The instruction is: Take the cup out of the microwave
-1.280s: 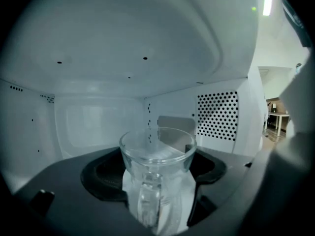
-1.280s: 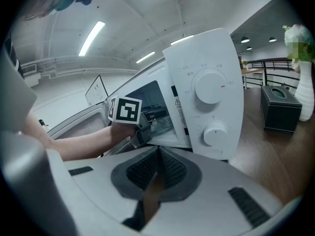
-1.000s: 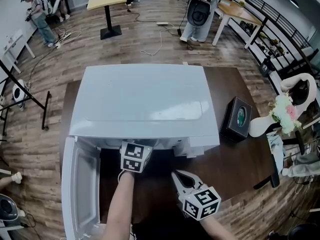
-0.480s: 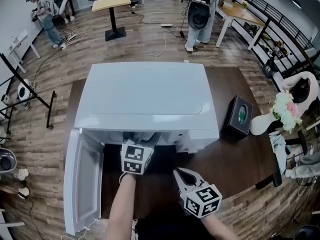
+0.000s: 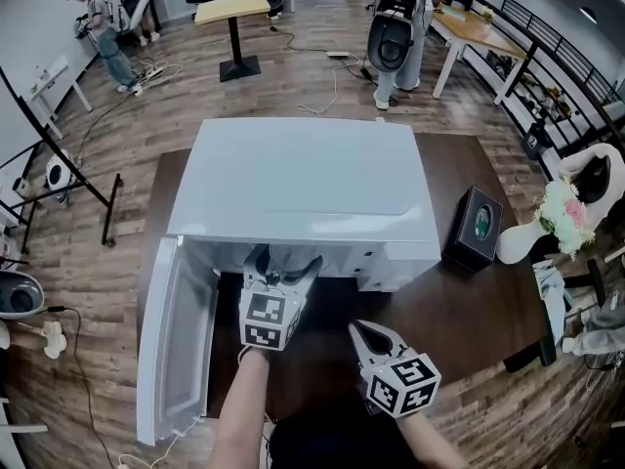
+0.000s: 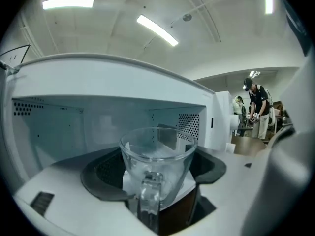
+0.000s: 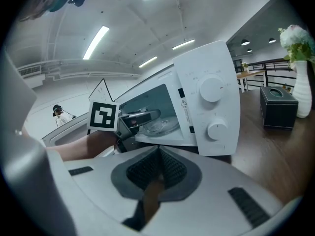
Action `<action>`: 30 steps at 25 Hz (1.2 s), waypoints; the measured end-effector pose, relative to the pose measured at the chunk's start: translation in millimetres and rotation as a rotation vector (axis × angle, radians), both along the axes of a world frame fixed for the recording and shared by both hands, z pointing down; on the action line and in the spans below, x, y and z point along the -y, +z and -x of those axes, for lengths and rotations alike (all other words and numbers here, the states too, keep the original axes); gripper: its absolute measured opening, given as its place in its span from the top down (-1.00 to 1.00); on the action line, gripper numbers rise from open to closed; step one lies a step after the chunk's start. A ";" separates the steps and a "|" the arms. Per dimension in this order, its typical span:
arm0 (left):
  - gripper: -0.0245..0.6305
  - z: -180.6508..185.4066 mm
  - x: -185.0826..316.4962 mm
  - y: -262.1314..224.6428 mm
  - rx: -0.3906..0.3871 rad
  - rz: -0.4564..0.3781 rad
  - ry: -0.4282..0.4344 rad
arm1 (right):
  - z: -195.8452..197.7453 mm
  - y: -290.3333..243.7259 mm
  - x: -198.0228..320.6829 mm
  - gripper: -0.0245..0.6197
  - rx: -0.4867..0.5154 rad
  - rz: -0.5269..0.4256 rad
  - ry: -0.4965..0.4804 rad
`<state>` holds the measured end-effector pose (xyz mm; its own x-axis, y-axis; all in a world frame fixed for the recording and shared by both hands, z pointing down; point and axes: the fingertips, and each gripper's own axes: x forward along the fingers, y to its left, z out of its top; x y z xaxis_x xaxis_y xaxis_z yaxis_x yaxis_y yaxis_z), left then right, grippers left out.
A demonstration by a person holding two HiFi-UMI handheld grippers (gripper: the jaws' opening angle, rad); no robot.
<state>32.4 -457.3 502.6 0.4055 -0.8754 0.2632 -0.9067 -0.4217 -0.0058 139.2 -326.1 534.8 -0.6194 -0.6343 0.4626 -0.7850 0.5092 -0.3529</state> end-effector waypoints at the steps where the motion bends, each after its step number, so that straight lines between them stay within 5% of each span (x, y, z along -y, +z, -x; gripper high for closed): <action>1: -0.25 2.1 -4.6 -1.1 -0.001 0.001 -0.001 | 0.0 -0.4 -0.7 0.94 0.000 -0.002 0.005; 30: -0.25 24.0 -152.1 -21.3 -0.073 0.038 -0.044 | -9.0 -27.6 -1.1 0.94 0.062 -0.075 0.036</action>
